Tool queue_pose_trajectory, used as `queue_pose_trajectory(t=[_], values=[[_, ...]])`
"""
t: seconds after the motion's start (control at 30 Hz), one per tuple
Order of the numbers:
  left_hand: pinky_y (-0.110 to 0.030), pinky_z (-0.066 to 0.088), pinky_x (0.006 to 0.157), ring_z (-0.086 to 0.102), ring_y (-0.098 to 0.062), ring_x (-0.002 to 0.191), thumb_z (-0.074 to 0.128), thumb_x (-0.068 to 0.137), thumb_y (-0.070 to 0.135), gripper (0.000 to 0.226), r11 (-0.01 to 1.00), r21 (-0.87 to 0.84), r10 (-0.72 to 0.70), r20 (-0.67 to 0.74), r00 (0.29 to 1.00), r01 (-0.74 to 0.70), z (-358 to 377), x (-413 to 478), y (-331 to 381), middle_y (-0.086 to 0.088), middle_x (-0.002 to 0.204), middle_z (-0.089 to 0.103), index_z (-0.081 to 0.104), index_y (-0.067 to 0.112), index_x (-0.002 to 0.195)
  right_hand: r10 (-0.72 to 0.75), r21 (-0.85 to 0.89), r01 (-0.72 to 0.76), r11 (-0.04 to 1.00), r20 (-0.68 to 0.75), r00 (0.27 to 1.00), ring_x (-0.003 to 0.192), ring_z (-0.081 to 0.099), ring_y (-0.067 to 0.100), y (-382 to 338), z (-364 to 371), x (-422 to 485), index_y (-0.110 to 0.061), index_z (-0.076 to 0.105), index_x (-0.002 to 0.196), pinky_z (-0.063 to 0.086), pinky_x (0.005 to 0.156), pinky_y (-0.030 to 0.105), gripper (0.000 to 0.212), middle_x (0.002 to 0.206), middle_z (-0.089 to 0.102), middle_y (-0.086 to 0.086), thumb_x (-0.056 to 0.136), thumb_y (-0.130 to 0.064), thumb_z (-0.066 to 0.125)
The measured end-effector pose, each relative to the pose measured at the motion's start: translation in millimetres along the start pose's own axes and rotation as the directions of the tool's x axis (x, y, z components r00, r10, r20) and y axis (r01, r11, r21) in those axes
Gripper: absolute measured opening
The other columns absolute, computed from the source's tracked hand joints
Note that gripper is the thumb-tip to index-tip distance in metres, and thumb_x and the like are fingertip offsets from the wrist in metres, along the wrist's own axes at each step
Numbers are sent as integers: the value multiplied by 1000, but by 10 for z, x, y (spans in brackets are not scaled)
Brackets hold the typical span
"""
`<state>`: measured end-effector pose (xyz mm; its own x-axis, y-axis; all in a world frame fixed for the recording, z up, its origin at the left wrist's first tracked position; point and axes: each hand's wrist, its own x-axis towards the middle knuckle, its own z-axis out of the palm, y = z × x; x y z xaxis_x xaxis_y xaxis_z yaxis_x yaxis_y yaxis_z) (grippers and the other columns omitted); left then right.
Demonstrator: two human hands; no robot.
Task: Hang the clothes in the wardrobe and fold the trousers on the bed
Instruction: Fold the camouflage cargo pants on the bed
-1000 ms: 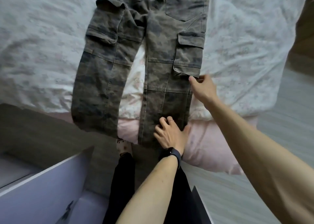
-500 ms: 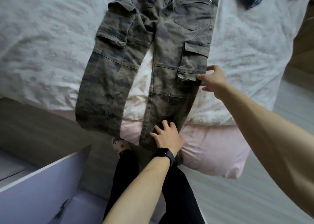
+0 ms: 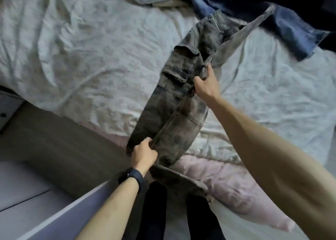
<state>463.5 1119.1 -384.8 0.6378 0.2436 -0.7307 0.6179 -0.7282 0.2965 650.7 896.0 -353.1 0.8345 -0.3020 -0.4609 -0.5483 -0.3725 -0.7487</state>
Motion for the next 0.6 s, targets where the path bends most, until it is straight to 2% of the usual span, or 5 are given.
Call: queue_pose_trajectory(t=[0.1, 0.17, 0.23, 0.3, 0.6], values=[[-32, 49, 83, 58, -34, 114, 56, 90, 6, 39, 998, 28, -54, 50, 997, 52, -356, 407, -349, -14, 124, 65, 61, 18, 127, 38, 11, -42, 999, 275, 961, 63, 58, 19, -89, 472, 83, -32, 5, 162, 49, 60, 32, 88, 72, 67, 3, 93, -23, 59], [-34, 51, 89, 58, -31, 119, 57, 92, 6, 43, 993, 114, -47, 98, 994, 36, -500, 680, -460, -11, 133, 60, 56, 17, 134, 67, -159, -1, 987, 408, 910, 77, 59, 20, -75, 744, 144, -27, 11, 162, 47, 68, 28, 85, 93, 69, 7, 93, -24, 62], [-39, 51, 94, 55, -31, 124, 57, 93, 12, 50, 980, 197, -15, 117, 993, -8, -572, 857, -448, -8, 141, 53, 48, 20, 142, 87, -423, 81, 902, 363, 928, 116, 56, 30, 68, 902, 155, -24, 21, 160, 47, 94, 32, 80, 139, 56, 12, 91, -29, 61], [-41, 49, 97, 51, -31, 129, 55, 92, 20, 56, 966, 252, 33, 95, 995, -56, -613, 944, -311, -6, 145, 47, 41, 23, 146, 73, -531, 106, 841, 305, 950, 140, 36, 35, 216, 948, 85, -24, 24, 159, 35, 114, 39, 78, 158, 35, 10, 90, -33, 59], [-41, 47, 100, 49, -27, 128, 55, 94, 29, 48, 943, 170, 270, 110, 957, -286, -822, 1038, 342, -2, 145, 45, 41, 26, 140, 49, -401, 62, 914, 263, 964, 142, 39, 25, 458, 953, -608, -21, 35, 155, 33, 116, 36, 71, 156, 42, 5, 92, -36, 64]])
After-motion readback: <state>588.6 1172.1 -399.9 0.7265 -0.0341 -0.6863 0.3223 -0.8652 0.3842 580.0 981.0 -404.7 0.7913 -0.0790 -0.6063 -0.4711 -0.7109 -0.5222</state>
